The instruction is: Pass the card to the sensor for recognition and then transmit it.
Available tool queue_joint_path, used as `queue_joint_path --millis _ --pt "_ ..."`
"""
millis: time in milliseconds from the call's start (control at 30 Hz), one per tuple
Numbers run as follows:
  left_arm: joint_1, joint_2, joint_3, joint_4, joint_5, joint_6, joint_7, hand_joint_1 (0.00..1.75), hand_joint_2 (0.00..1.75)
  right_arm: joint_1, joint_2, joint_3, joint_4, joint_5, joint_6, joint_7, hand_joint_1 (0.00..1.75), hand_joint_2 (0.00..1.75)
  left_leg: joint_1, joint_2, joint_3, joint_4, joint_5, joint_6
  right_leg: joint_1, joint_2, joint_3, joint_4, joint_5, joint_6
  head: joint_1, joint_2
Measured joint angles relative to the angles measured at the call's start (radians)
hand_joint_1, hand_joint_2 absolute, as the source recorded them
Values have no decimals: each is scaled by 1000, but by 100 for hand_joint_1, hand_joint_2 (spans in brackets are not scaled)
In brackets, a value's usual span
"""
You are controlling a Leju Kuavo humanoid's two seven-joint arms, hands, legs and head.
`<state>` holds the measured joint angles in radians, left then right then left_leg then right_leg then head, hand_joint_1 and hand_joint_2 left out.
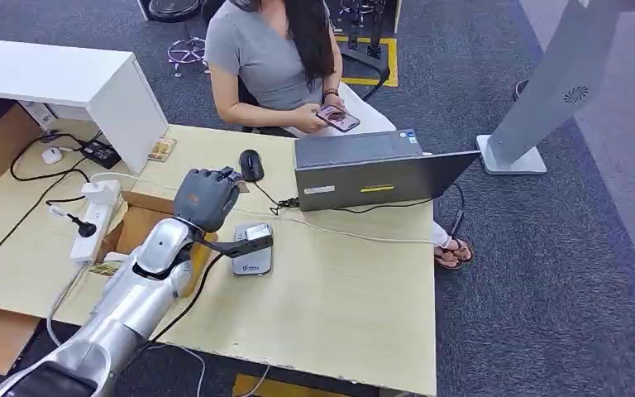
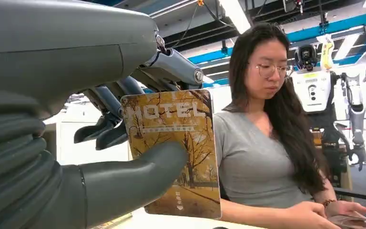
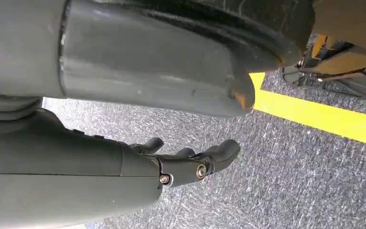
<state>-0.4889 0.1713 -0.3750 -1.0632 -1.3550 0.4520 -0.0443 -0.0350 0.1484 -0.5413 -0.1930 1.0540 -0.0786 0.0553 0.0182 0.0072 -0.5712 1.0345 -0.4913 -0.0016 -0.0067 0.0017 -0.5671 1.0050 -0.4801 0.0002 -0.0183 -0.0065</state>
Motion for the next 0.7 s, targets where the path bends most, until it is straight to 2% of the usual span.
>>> queue_joint_path --millis 700 --pt "0 -2 0 2 0 0 0 175 175 0 0 0 1 0 0 0 0 0 0 0 0 0 0 0 0 0 0 0 0 0 0 0"
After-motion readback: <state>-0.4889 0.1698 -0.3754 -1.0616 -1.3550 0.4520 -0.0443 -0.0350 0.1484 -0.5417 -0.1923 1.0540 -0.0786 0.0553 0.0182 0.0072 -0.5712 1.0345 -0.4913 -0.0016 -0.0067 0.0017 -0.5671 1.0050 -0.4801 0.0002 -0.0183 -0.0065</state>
